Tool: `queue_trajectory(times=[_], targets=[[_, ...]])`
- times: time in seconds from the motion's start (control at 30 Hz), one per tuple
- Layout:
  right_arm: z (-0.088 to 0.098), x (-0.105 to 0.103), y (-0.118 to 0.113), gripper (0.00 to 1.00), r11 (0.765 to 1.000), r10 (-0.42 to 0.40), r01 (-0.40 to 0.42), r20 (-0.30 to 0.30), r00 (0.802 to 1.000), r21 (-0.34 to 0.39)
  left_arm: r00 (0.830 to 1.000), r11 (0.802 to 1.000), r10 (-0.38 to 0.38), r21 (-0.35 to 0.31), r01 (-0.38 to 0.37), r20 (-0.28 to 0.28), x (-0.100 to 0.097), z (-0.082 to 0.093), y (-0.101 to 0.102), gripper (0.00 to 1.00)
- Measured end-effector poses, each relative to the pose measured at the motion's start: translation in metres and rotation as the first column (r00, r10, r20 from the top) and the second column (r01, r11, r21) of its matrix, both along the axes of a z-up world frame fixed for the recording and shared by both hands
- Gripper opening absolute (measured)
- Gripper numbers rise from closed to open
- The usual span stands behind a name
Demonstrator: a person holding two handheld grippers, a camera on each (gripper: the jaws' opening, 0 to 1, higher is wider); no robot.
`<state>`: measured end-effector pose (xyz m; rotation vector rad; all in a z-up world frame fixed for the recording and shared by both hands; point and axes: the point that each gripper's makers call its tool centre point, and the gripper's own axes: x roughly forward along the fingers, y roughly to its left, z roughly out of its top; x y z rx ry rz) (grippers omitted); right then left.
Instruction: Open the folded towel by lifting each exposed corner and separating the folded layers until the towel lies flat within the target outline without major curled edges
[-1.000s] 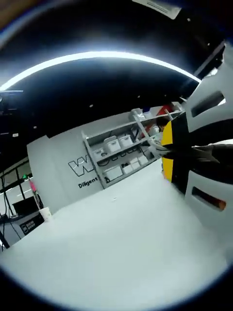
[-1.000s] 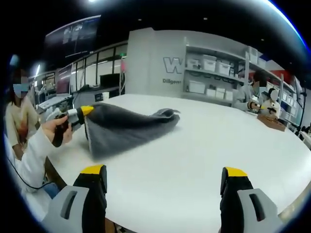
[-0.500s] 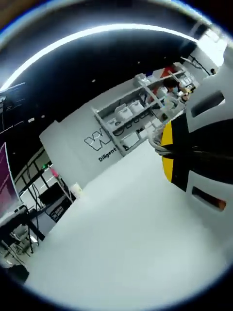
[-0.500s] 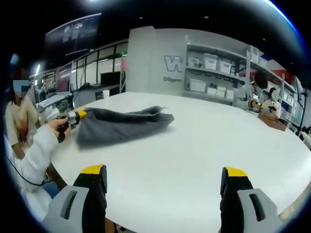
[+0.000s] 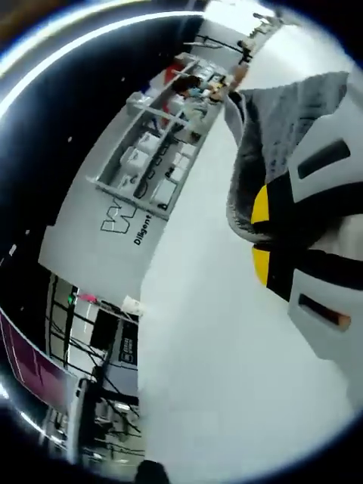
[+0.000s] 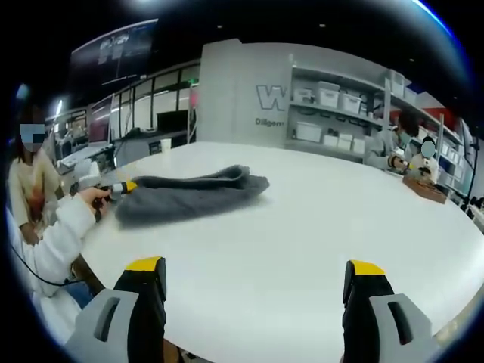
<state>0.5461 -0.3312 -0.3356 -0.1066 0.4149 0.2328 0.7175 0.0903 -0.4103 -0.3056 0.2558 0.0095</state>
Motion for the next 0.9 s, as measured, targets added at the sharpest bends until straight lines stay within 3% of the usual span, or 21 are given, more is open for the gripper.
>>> queue_trajectory(times=[0.1,0.17,0.2,0.3,0.33,0.43,0.47,0.67,0.73,0.83,0.9], targets=[[0.0,0.0,-0.001,0.98,1.0,-0.001,0.001,0.0,1.0,0.001,0.997,0.985,-0.061,0.156,0.067,-0.045,0.001,-0.003,-0.001,0.12],[0.0,-0.001,-0.002,0.98,1.0,-0.002,0.002,0.0,1.0,0.001,0.993,0.973,-0.094,0.208,0.105,-0.066,-0.004,0.001,-0.002,0.13],[0.0,-0.001,-0.002,0.98,1.0,-0.003,0.003,0.001,1.0,0.002,0.99,0.951,-0.121,0.279,0.136,-0.067,-0.007,0.007,0.0,0.15],[0.0,-0.001,-0.004,0.98,1.0,-0.009,0.009,0.002,1.0,0.005,0.989,0.921,-0.136,0.36,0.149,-0.06,-0.015,0.02,0.009,0.21],[0.0,-0.001,-0.005,0.98,1.0,-0.012,0.012,0.001,1.0,0.005,0.989,0.923,-0.137,0.355,0.148,-0.055,-0.02,0.025,0.012,0.23],[-0.001,-0.001,-0.006,0.98,1.0,-0.017,0.017,-0.003,1.0,0.005,0.983,0.904,-0.184,0.389,0.176,-0.017,-0.029,0.044,0.015,0.25],[-0.001,0.0,-0.006,0.98,1.0,-0.016,0.016,-0.004,1.0,0.006,0.975,0.885,-0.221,0.418,0.202,-0.004,-0.033,0.05,0.013,0.25],[-0.002,0.0,-0.004,0.98,1.0,-0.006,0.006,-0.006,1.0,0.003,0.921,0.783,-0.378,0.497,0.374,-0.097,-0.069,0.06,0.009,0.34],[-0.002,0.0,-0.003,0.98,1.0,-0.006,0.006,-0.009,1.0,0.001,0.901,0.775,-0.421,0.477,0.415,-0.099,-0.083,0.065,0.007,0.35],[-0.004,0.001,-0.003,0.98,1.0,-0.007,0.006,-0.015,1.0,-0.005,0.88,0.782,-0.468,0.426,0.455,-0.08,-0.096,0.073,0.001,0.37],[-0.004,0.0,-0.001,0.98,1.0,-0.004,0.004,-0.017,1.0,-0.007,0.865,0.78,-0.497,0.404,0.478,-0.065,-0.108,0.08,-0.004,0.44]])
